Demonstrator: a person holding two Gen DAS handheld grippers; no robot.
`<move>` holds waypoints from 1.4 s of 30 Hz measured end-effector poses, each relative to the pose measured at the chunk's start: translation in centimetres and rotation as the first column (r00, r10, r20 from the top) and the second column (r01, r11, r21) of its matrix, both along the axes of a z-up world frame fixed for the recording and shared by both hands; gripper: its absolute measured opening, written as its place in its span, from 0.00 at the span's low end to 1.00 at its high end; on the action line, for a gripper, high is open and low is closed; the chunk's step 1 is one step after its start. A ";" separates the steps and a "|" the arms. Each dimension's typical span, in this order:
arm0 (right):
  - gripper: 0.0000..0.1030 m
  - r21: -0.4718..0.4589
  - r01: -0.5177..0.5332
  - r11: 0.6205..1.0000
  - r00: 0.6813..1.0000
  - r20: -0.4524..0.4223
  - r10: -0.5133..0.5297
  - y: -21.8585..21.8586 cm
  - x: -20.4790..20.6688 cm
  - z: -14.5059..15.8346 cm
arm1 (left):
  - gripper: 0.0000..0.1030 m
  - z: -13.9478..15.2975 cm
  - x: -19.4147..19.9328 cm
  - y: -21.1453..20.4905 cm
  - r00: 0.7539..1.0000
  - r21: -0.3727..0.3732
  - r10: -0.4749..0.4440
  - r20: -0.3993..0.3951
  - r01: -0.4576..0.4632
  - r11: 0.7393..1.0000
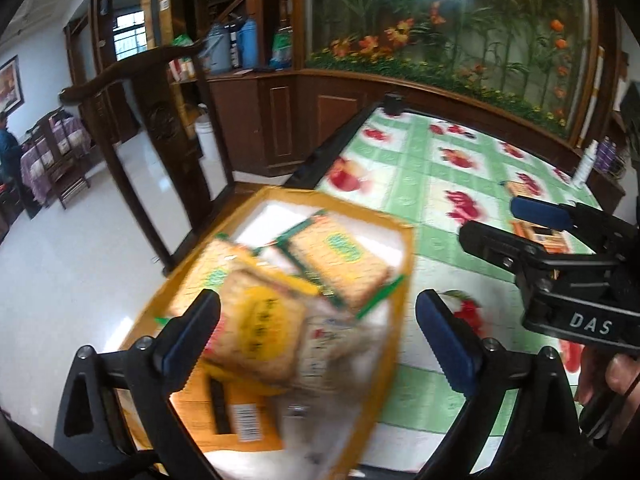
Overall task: Organize snacks
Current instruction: 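Move both tools back over the remaining packs on the table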
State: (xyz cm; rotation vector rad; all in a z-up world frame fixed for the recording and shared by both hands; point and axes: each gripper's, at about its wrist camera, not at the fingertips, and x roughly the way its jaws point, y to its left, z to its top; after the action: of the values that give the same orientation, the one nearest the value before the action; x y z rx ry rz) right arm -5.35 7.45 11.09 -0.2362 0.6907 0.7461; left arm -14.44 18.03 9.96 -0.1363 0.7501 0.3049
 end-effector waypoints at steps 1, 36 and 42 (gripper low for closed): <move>0.78 -0.006 0.020 1.000 1.000 0.005 -0.020 -1.0 0.0 0.0 | 0.96 0.0 0.5 -0.9 1.000 -0.009 -0.023 0.000 0.023 1.000; 0.79 -0.104 0.468 0.878 0.860 -0.176 -0.479 -25.7 4.0 -6.2 | 0.96 -3.7 16.5 -18.4 0.917 -0.071 -0.357 -0.181 0.350 0.934; 0.79 -0.097 0.462 0.882 0.852 -0.229 -0.471 -26.8 3.6 -6.9 | 0.96 -4.3 17.4 -20.0 0.899 -0.114 -0.391 -0.196 0.375 0.920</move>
State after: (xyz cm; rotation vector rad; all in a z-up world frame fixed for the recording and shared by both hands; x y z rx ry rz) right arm -1.74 -19.35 4.14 -0.0019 0.9575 0.2924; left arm 2.98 -1.97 5.63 -0.0217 0.9849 -0.0878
